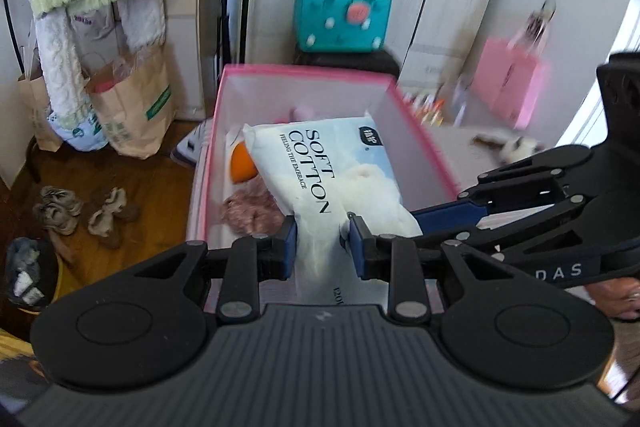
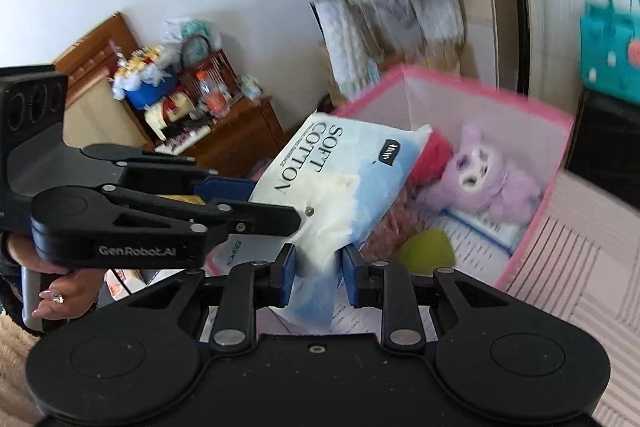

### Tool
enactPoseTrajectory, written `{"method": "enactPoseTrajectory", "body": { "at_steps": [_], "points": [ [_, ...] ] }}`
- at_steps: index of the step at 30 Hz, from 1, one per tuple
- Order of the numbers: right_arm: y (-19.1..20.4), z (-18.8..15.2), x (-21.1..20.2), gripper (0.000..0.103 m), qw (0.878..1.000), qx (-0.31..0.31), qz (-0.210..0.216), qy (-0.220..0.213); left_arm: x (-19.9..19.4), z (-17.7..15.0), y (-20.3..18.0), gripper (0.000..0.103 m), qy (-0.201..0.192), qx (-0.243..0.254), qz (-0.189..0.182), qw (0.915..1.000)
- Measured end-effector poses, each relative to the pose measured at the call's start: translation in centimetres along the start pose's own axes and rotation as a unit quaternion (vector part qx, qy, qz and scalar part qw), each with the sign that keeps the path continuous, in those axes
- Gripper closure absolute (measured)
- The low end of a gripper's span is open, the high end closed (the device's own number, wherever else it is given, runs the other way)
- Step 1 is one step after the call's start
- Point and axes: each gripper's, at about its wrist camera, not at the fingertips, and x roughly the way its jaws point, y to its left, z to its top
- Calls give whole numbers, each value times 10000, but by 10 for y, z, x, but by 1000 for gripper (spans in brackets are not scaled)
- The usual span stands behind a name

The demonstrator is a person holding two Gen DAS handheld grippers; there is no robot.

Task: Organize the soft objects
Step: 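Lower the wipes pack into the pink box and open the left tool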

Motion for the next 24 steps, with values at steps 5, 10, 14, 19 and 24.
{"method": "enactPoseTrajectory", "body": {
  "at_steps": [5, 10, 14, 19, 24],
  "points": [
    [-12, -3, 33, 73, 9987, 353, 53, 363, 32, 1, 8, 77, 516, 254, 223, 9981],
    [-7, -1, 47, 73, 9981, 235, 57, 573, 35, -1, 11, 79, 689, 405, 345, 9962],
    [-6, 1, 52, 73, 9975, 184, 67, 677, 38, 0, 10, 79, 763, 699, 463, 9936],
    [-12, -1, 58, 73, 9969, 324, 72, 718, 46, -2, 9, 77, 835, 874, 615, 9908],
    [-13, -2, 52, 71, 9977, 251, -38, 632, 46, -2, 5, 76, 717, 998, 850, 9888]
  ]
}}
